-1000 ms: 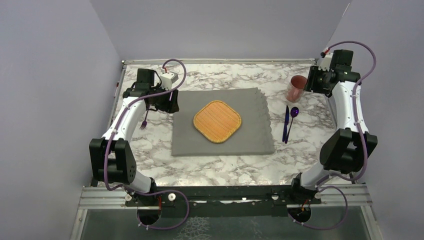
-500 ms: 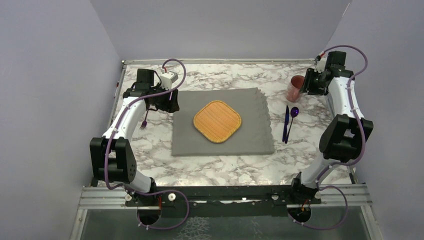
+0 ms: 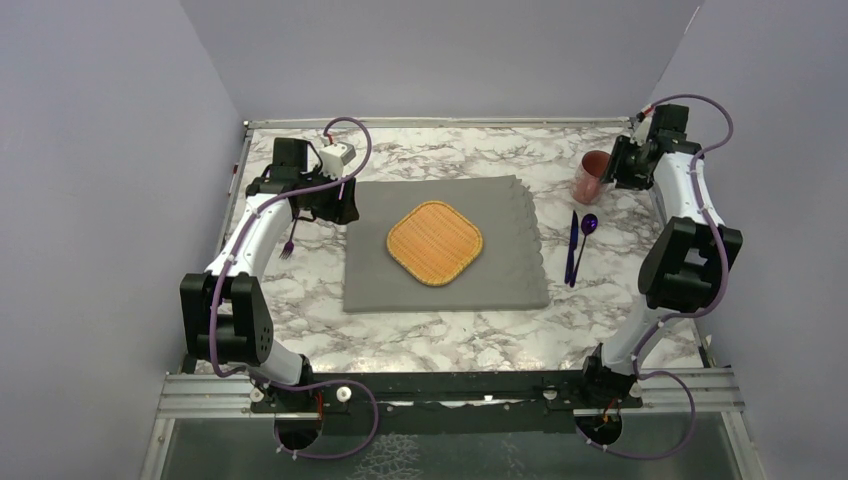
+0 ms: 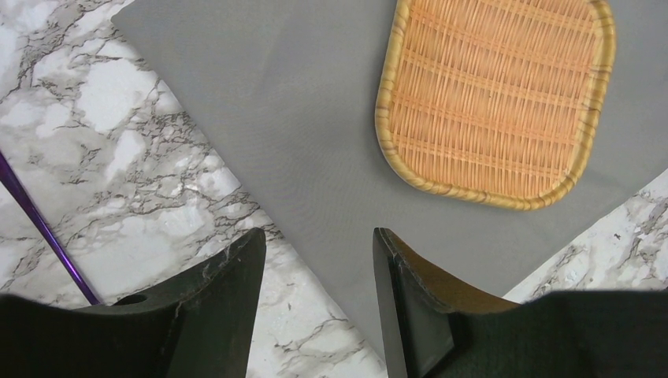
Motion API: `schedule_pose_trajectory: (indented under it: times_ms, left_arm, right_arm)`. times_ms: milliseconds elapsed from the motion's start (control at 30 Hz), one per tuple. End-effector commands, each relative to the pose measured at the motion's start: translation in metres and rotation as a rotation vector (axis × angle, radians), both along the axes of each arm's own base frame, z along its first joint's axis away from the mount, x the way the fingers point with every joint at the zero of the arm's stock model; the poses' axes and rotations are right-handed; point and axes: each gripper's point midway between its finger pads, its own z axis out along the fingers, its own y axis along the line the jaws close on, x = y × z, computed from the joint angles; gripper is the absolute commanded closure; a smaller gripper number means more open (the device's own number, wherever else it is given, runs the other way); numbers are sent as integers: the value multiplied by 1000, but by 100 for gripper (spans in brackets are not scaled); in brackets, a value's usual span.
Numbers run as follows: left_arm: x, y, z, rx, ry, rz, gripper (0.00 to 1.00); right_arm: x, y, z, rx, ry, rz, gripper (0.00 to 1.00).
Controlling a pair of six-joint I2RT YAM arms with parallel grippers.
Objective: Set the dinner table for one person
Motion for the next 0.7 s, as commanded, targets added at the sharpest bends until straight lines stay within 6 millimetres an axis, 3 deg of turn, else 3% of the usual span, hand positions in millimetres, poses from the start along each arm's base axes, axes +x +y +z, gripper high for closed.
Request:
schedule_pose_trajectory:
  times_ms: [0,433,667]
  left_arm:
    - [1,-3,1,-28,-12,-14,45]
    - [-3,-2,-1,-25,-11,-14,45]
    - [-4,-1,-3,-22,-8,-15,45]
  right_arm:
    - [19,-15,8,-28,-53,-58,54]
    - [35,-28,7,-59,-82,-104,55]
    - [39,-35,-7,-76,-55,-121,55]
